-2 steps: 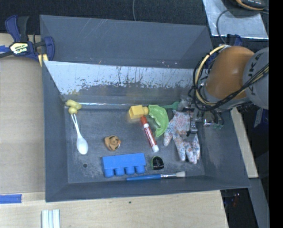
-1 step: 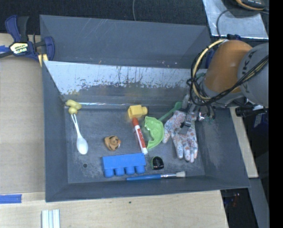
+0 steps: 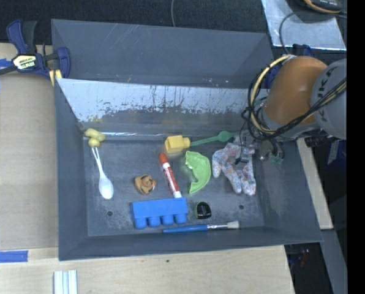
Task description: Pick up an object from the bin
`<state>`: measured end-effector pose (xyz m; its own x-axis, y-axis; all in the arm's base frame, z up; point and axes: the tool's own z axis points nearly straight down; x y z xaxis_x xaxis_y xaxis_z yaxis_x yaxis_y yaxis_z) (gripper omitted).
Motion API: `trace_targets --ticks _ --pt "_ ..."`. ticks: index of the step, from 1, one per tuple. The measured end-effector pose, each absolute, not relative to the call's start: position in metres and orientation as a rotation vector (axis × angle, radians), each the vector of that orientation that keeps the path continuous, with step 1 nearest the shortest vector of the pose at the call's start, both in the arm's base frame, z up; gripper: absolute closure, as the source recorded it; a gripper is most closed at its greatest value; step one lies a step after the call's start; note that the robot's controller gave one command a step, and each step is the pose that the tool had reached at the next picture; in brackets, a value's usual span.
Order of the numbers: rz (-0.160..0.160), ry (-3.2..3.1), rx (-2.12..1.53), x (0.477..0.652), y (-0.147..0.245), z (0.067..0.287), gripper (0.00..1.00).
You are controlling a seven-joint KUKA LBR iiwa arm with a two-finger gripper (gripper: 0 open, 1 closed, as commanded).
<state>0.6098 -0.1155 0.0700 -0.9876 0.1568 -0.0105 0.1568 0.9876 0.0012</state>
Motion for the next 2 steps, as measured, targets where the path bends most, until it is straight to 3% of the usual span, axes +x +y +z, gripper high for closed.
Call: trace_targets --ticks 2 --pt "0.001 3.122 0.246 0.6091 -0.1154 0.0786 1.0"
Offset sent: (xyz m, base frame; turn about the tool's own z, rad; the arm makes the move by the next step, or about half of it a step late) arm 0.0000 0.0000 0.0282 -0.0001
